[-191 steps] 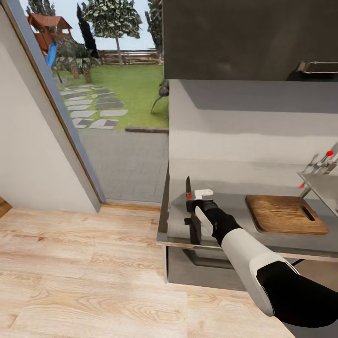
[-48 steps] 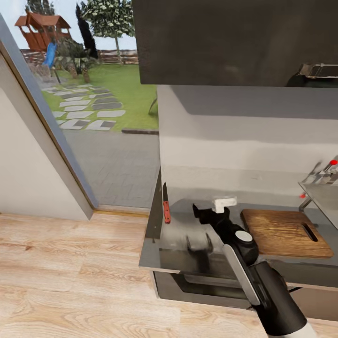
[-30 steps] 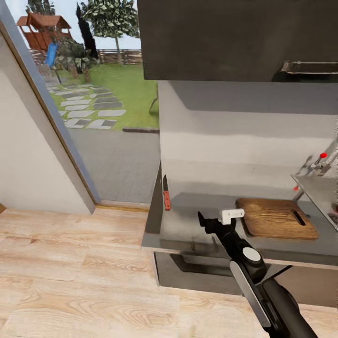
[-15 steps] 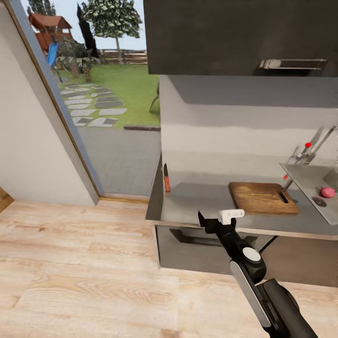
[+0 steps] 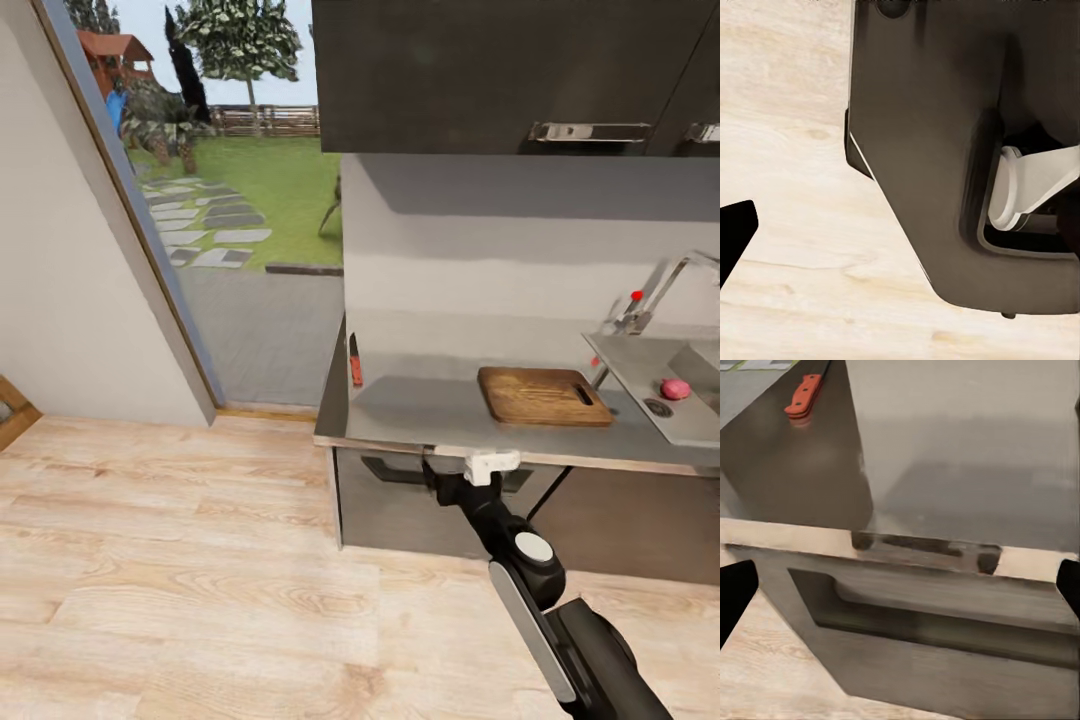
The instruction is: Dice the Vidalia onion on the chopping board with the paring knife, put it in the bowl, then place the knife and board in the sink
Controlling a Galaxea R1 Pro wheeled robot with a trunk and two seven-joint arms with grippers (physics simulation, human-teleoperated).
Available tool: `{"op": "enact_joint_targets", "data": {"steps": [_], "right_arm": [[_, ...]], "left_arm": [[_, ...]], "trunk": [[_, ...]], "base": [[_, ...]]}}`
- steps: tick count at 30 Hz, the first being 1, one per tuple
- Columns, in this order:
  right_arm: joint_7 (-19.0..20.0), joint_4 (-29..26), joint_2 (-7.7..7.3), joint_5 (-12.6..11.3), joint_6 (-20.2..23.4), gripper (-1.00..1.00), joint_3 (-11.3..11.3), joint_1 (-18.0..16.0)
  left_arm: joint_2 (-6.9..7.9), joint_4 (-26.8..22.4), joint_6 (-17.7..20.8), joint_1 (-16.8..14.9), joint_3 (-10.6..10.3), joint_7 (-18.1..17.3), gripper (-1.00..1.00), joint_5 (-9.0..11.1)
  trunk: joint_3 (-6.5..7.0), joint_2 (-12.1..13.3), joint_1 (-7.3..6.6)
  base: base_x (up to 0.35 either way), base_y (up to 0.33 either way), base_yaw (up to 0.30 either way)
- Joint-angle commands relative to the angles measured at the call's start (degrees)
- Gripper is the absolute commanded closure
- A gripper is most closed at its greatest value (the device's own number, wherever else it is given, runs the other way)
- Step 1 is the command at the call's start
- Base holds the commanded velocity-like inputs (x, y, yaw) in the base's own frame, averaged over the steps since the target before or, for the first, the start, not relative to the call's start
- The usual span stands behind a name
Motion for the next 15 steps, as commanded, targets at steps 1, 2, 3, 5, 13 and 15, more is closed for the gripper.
{"op": "enact_joint_targets", "data": {"steps": [1,2,3,5,13,15], "right_arm": [[-0.4,0.7,-0.07,-0.6,0.1,-1.00,0.2,0.6],[-0.2,1.4,-0.07,-0.6,0.1,-1.00,0.2,1.4],[-0.2,1.7,-0.07,-0.6,0.1,-1.00,0.2,1.8],[0.0,2.8,-0.17,-0.5,-1.2,-1.00,0.2,4.2],[-0.1,7.1,-2.96,0.0,-12.6,-1.00,1.5,12.3],[-0.1,8.6,-3.86,0.0,-15.9,-1.00,2.4,14.4]], "left_arm": [[-0.04,-0.2,-0.1,0.0,0.0,0.0,-1.00,0.4],[-0.05,-0.3,-0.1,0.0,0.0,0.1,-1.00,0.4],[-0.05,-0.4,-0.1,0.0,0.0,0.1,-1.00,0.4],[-0.06,-1.1,-0.1,-0.1,0.0,0.3,-1.00,0.4],[0.00,-3.9,0.0,-0.1,0.0,0.4,-1.00,0.4],[0.01,-4.3,0.0,-0.1,0.0,0.4,-1.00,0.4]], "trunk": [[-0.09,-0.1,0.03],[-0.09,-0.1,0.03],[-0.09,-0.1,0.03],[-0.09,-0.1,0.03],[-0.09,-0.1,0.03],[-0.09,-0.1,0.03]], "base": [[-0.017,0.000,0.000],[-0.011,0.000,0.000],[-0.008,0.000,0.000],[-0.004,0.000,0.000],[0.000,0.000,0.000],[0.000,0.000,0.000]]}}
